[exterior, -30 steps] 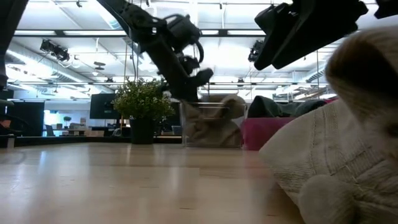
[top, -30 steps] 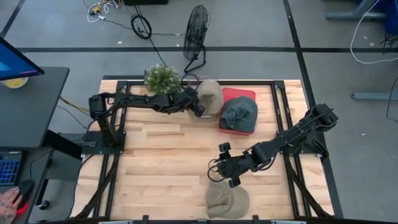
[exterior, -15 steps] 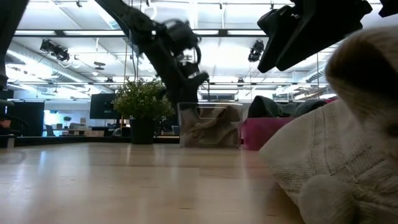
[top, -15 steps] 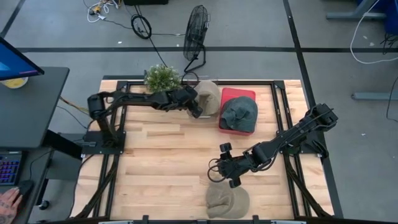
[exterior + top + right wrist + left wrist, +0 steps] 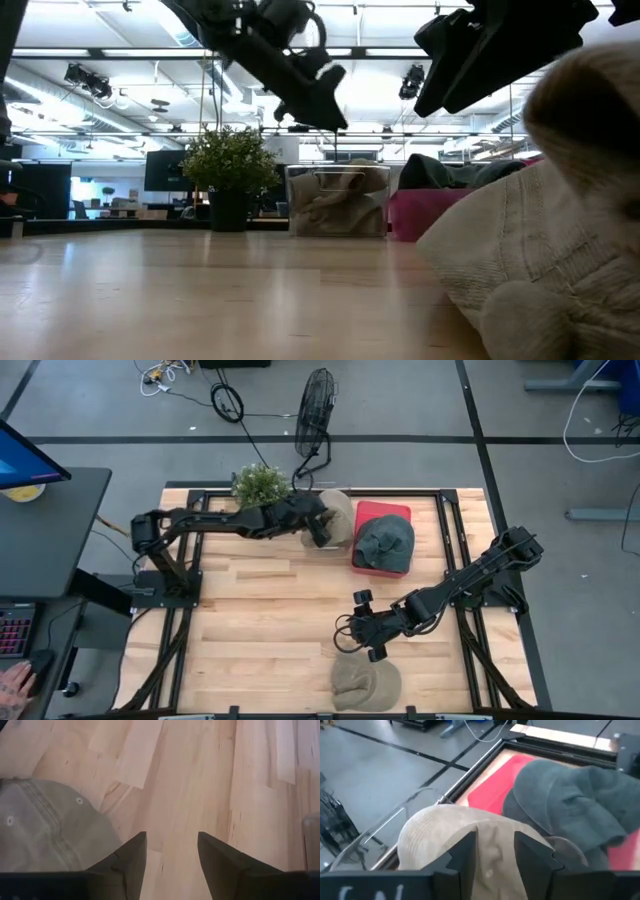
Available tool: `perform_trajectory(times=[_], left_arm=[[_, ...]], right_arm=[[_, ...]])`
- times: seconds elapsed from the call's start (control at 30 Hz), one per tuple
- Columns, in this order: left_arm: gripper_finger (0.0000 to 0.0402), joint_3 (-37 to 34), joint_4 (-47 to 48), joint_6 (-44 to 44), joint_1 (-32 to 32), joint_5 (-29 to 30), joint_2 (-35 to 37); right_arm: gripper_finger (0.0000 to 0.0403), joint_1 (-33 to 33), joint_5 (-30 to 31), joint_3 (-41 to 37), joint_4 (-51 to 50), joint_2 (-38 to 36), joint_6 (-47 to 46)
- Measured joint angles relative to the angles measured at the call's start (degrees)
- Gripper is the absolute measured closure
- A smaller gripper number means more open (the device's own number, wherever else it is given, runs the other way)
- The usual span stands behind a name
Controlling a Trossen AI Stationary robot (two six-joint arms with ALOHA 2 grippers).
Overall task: Pick & Place hat
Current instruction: Put the top brown cap into the transparent bin, then put the brown cap into the transparent bin
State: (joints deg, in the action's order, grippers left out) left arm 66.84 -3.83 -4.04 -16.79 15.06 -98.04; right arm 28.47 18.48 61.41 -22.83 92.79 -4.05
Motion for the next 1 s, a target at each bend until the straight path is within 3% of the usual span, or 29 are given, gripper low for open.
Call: perform_trajectory(times=[0.2, 0.47, 0.63, 0.77, 1.0], left_arm=[[0.0307, -0.1, -8.9, 0.8, -1.1, -4.8, -7.8], [0.0354, 0.0, -1.5, -3.2, -3.3, -5.4, -14.4], [0.0383, 0.3, 3.3, -7.4, -4.8, -6.2, -14.8], [0.0397, -0.1, 2.4, -5.6, -4.6, -6.0, -13.8], [0.0387, 0.0, 4.0, -1.4, -3.4, -5.9, -5.4]], right_arm=[[0.0223, 0.0, 0.0, 0.0, 0.8, 0.0, 0.0], [0.0223, 0.0, 0.0, 0.0, 0.8, 0.0, 0.0], [0.0223, 0.0, 0.0, 0.0, 2.0, 0.0, 0.3], [0.0223, 0.2, -2.7, 0.0, 5.5, 0.0, 3.4], [0.0223, 3.3, -9.2, 2.4, 5.7, -2.3, 3.2]])
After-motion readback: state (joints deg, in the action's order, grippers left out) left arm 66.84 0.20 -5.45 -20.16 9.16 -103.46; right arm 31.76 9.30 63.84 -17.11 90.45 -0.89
